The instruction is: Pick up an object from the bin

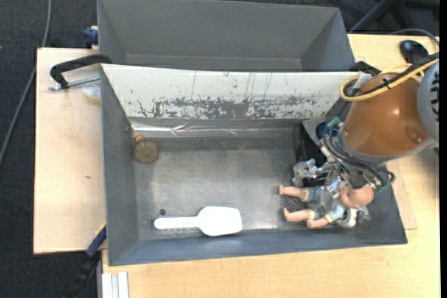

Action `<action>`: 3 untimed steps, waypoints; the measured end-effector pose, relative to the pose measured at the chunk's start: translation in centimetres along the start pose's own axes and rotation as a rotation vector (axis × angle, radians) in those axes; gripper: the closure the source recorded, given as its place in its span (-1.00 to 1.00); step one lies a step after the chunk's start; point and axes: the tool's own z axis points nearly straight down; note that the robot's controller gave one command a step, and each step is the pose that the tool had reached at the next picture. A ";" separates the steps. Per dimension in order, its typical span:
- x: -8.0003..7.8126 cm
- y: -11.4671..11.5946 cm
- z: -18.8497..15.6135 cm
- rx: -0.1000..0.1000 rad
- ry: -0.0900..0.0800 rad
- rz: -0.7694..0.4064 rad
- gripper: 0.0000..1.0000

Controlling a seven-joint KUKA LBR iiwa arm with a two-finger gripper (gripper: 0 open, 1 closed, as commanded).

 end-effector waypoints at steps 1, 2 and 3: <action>0.0 0.0 0.0 0.000 0.000 0.000 1.00; 0.0 0.0 0.0 0.000 0.000 0.000 1.00; 0.0 0.0 0.0 0.000 0.000 0.000 1.00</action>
Offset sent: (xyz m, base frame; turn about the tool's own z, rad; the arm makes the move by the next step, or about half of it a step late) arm 0.0000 0.0000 0.0000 0.0000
